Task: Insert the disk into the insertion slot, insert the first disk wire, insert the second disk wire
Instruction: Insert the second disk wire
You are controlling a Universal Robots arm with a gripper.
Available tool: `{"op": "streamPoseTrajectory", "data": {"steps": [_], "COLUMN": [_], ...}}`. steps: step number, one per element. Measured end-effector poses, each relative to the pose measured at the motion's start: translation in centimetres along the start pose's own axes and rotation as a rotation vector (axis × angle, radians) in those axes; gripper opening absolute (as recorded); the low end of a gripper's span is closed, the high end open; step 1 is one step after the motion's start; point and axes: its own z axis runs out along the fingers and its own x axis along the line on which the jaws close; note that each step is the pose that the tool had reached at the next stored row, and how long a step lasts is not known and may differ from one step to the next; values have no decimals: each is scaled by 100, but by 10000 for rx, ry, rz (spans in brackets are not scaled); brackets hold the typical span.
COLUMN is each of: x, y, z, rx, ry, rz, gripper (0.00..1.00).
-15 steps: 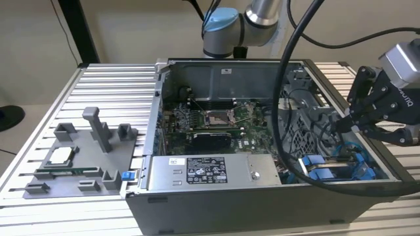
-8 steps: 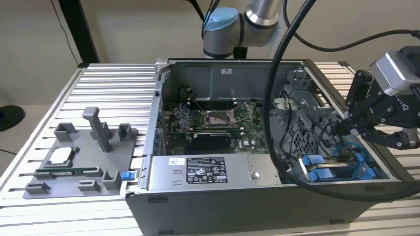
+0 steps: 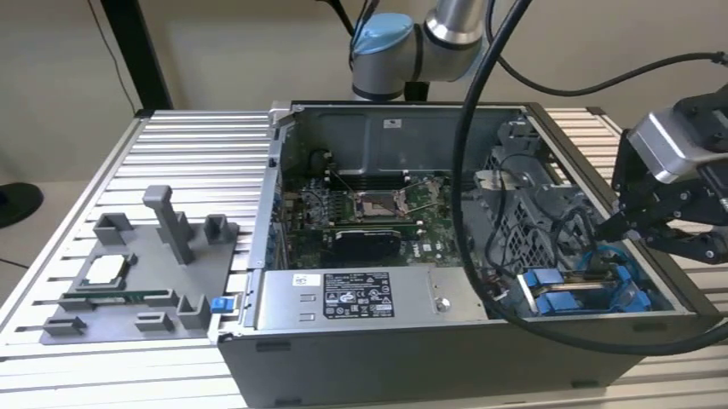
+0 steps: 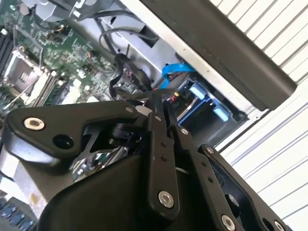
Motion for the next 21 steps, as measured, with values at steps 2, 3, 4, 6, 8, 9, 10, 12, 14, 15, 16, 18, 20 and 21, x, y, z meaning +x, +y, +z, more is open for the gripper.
{"op": "streamPoseTrajectory", "data": {"steps": [2,3,4,6,8,9,10,12,14,15,16,18,20,21], "x": [-1,-1,-1,-1,-7,-15,-23,-45,-57,-61,-65,-71,-70,-66], "y": [18,32,54,77,86,109,128,164,238,277,315,394,449,470], "z": [4,7,14,15,-1,-17,-37,-96,-111,-113,-115,-112,-114,-115], "rx": [293,424,501,510,509,509,511,512,522,544,565,604,639,670], "ry": [76,102,116,127,134,133,129,122,120,127,146,226,332,409], "rz": [-94,-135,-156,-143,-141,-141,-140,-139,-141,-148,-157,-177,-199,-217], "gripper": [0,0,0,0,0,0,0,0,0,0,0,0,0,0]}}
